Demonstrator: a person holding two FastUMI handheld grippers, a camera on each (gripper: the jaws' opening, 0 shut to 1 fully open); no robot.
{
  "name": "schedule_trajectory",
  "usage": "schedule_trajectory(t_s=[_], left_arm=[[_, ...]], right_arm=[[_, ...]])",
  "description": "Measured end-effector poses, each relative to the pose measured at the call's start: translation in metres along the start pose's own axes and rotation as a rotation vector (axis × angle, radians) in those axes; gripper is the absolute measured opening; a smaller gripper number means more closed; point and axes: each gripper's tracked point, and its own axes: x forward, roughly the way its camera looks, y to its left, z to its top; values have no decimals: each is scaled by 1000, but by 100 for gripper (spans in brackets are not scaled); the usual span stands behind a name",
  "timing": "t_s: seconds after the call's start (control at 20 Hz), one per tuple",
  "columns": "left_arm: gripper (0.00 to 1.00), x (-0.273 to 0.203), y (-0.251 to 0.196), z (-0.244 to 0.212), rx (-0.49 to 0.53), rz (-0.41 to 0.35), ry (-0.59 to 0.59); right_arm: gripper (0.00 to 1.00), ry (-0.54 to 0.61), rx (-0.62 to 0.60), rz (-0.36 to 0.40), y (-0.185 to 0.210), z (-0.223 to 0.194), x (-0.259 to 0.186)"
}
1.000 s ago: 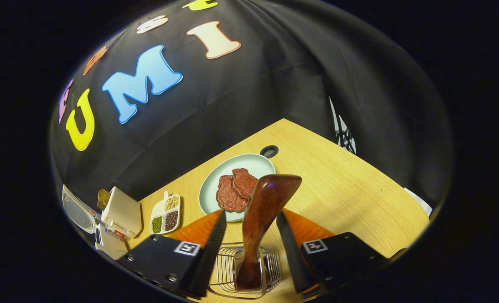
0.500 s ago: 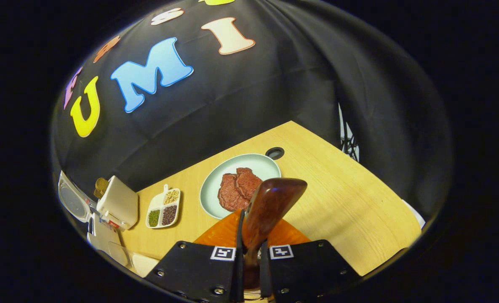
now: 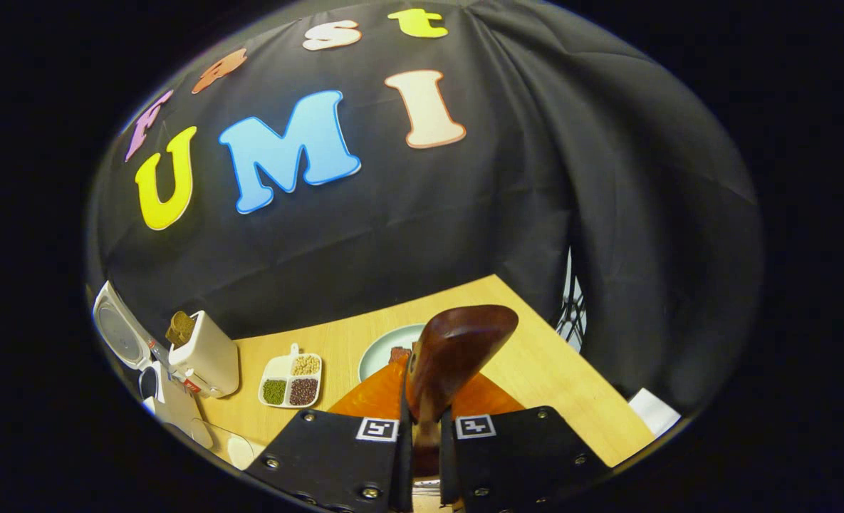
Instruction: Close the left gripper, press the button to open the rice cooker; take a wooden spoon from the chopstick holder with the right hand, scoop a spoonful of rice and pour it into the rice cooker, then put the wooden spoon back into the chopstick holder.
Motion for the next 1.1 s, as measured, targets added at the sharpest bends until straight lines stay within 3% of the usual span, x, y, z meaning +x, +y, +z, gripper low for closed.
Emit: schedule_trajectory(t_s=[0.25,0.45,0.8,1.1], left_arm=[[95,-9,34,-13,-28,15,9],[98,-12,56,-21,-54,25,22],[97,-22,82,-25,-17,33,20],[95,-27,83,-26,-15,24,16]], right_arm=[[15,-80,-56,83,74,47,-40],[15,-101,-138,178,144,42,-70],[15,-49,-315,303,247,-33,-89],[15,13,-470,329,295,-102,-86]])
